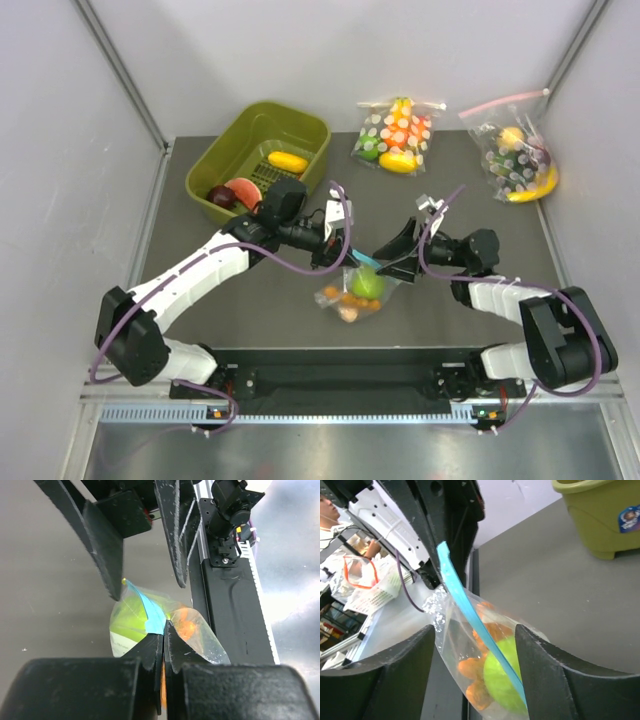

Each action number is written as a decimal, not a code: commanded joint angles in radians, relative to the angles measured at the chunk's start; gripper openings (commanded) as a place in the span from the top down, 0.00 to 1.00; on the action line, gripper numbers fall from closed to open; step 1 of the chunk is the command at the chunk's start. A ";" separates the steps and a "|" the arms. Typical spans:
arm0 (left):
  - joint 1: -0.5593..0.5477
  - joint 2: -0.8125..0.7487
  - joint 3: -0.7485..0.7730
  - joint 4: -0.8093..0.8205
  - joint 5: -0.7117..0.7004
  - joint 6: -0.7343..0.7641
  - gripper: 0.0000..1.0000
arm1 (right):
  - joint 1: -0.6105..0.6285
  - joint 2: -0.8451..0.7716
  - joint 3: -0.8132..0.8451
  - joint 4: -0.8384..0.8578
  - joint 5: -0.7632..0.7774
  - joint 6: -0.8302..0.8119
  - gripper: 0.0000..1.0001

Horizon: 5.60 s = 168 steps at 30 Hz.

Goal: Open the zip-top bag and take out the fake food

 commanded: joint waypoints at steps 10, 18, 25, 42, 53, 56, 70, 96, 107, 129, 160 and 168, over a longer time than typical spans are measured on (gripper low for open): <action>0.019 0.010 -0.011 0.138 -0.104 -0.014 1.00 | 0.098 0.034 0.035 0.342 0.004 0.008 0.83; 0.022 -0.039 -0.099 0.282 -0.331 -0.101 0.65 | 0.095 -0.054 0.041 0.043 0.183 -0.112 1.00; -0.113 -0.181 -0.274 0.536 -0.717 -0.202 0.28 | 0.144 -0.299 0.213 -0.833 0.719 -0.510 1.00; -0.535 0.024 -0.192 0.705 -1.474 -0.331 0.19 | 0.284 -0.337 0.293 -1.072 1.301 -0.449 1.00; -0.619 0.096 -0.173 0.773 -1.806 -0.227 0.17 | 0.310 -0.376 0.305 -1.155 1.461 -0.462 1.00; -0.657 0.131 -0.152 0.825 -1.862 -0.157 0.17 | 0.336 -0.382 0.320 -1.192 1.545 -0.473 1.00; -0.567 0.271 -0.058 0.816 -1.550 -0.418 0.06 | 0.391 -0.417 0.316 -1.221 1.582 -0.416 1.00; -0.423 0.365 -0.027 0.682 -1.355 -0.580 1.00 | 0.420 -0.436 0.279 -1.189 1.584 -0.395 0.99; -0.346 0.202 -0.150 0.649 -1.203 -0.635 1.00 | 0.367 -0.529 0.353 -1.301 1.765 -0.502 0.26; -0.069 -0.054 -0.268 0.800 -0.829 -1.026 1.00 | 0.501 -0.700 -0.063 -0.863 1.310 -0.804 0.25; -0.067 -0.076 -0.373 1.021 -0.684 -1.281 1.00 | 0.680 -0.588 -0.158 -0.444 1.426 -1.008 0.47; -0.067 -0.077 -0.379 1.011 -0.649 -1.276 1.00 | 0.680 -0.539 -0.126 -0.409 1.427 -1.058 0.71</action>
